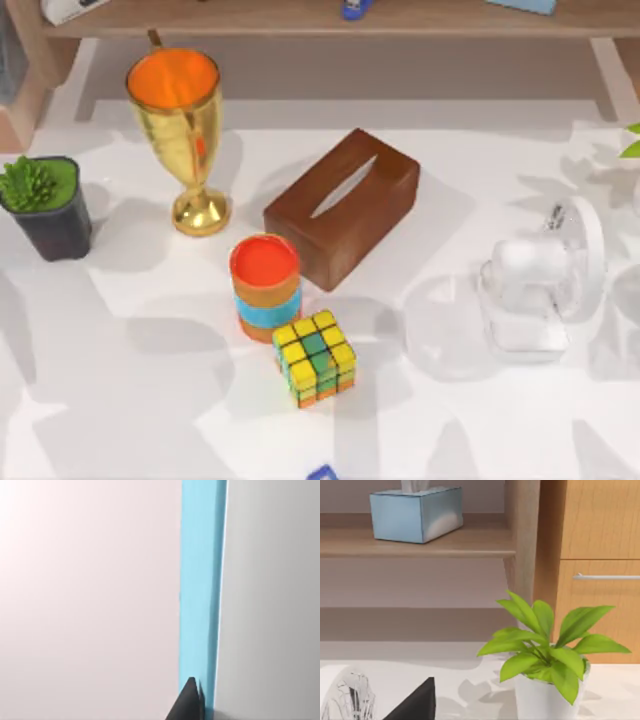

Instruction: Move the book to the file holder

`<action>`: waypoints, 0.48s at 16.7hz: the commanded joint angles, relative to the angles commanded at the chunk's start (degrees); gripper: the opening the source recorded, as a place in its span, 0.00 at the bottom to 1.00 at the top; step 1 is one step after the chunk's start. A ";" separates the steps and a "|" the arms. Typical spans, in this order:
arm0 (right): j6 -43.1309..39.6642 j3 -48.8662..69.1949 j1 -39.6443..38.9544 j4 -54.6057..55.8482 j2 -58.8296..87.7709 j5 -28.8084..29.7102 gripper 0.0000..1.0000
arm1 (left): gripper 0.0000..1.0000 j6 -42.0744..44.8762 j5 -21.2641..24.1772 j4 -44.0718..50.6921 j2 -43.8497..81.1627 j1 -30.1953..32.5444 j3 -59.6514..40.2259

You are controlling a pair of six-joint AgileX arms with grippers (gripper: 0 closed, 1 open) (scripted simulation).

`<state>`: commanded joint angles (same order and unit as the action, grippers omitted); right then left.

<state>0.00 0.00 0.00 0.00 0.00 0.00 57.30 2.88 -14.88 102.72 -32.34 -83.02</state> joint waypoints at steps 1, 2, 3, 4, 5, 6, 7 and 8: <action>0.00 0.00 0.00 0.00 0.00 0.00 1.00 | 0.00 4.01 1.61 -1.54 0.52 -2.73 3.58; 0.00 0.00 0.00 0.00 0.00 0.00 1.00 | 0.00 7.94 3.29 -3.14 1.06 -5.08 7.05; 0.00 0.00 0.00 0.00 0.00 0.00 1.00 | 0.00 11.77 5.04 -4.77 1.58 -7.06 10.38; 0.00 0.00 0.00 0.00 0.00 0.00 1.00 | 0.00 15.49 6.86 -6.44 2.10 -8.63 13.54; 0.00 0.00 0.00 0.00 0.00 0.00 1.00 | 0.00 19.07 8.76 -8.14 2.59 -9.75 16.49; 0.00 0.00 0.00 0.00 0.00 0.00 1.00 | 0.00 22.43 10.75 -9.90 3.01 -10.15 19.08; 0.00 0.00 0.00 0.00 0.00 0.00 1.00 | 0.00 25.61 12.81 -11.68 3.37 -10.00 21.37; 0.00 0.00 0.00 0.00 0.00 0.00 1.00 | 0.00 28.59 14.92 -13.47 3.67 -9.33 23.35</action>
<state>0.00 0.00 0.00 0.00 0.00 0.00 85.89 17.80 -28.35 106.39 -41.67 -59.67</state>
